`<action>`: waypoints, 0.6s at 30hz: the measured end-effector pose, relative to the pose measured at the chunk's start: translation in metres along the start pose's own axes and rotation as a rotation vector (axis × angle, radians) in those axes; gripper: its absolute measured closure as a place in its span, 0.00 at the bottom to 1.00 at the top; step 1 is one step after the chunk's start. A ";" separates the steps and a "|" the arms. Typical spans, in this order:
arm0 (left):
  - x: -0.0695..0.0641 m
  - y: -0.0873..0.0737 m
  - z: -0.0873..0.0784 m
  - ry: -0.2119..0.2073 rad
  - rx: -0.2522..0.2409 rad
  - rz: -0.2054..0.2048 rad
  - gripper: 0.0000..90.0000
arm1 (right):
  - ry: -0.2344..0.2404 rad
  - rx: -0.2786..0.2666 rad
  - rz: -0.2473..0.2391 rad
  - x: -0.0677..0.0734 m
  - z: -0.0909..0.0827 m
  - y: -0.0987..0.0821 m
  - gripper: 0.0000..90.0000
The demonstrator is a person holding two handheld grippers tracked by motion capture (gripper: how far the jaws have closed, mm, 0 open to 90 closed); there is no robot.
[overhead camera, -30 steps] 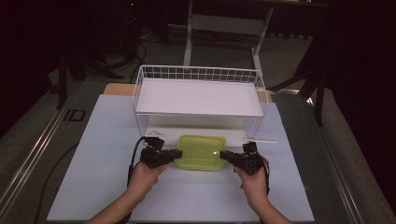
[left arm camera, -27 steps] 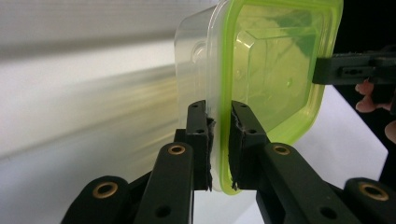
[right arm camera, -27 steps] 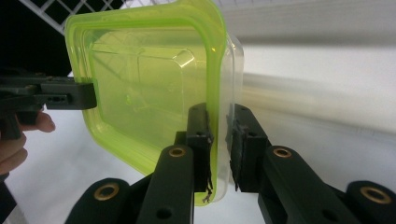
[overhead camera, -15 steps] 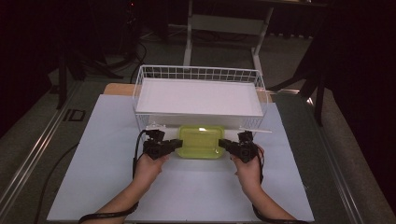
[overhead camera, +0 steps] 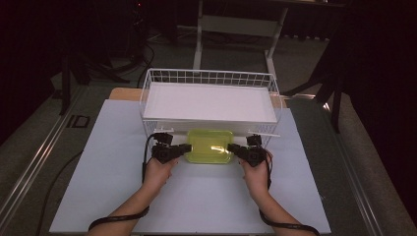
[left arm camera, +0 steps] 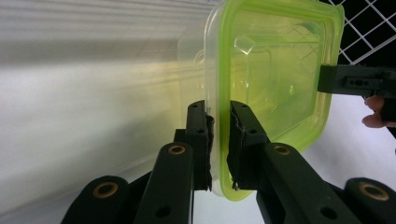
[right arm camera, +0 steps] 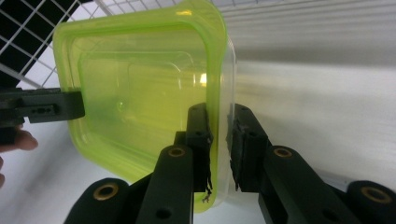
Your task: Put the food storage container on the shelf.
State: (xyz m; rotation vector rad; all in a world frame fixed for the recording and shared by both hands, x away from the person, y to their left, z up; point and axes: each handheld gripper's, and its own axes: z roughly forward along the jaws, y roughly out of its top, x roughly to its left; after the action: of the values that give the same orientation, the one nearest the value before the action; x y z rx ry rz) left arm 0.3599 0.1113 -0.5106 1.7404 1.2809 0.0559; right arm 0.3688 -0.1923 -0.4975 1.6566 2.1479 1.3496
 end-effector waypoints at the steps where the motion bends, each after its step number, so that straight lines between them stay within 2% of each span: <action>1: 0.000 0.001 0.000 0.002 -0.003 0.007 0.89 | 0.002 -0.002 -0.002 0.000 0.000 0.001 0.88; 4: 0.002 0.002 0.002 -0.009 -0.022 -0.005 0.89 | 0.003 -0.012 -0.003 -0.001 0.001 0.001 0.88; 12: 0.003 0.004 0.007 0.036 -0.088 0.059 0.83 | -0.045 -0.052 -0.026 -0.001 0.006 0.004 0.84; 17: 0.008 0.006 0.013 0.034 -0.114 0.049 0.79 | -0.075 -0.080 -0.046 -0.002 0.012 0.005 0.81; 18: 0.010 0.007 0.013 0.036 -0.116 0.063 0.79 | -0.075 -0.080 -0.046 -0.002 0.012 0.005 0.81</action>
State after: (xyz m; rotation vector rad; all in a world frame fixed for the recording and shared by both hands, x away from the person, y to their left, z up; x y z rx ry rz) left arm 0.3764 0.1106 -0.5183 1.6859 1.2247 0.1948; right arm 0.3805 -0.1868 -0.5018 1.5923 2.0500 1.3210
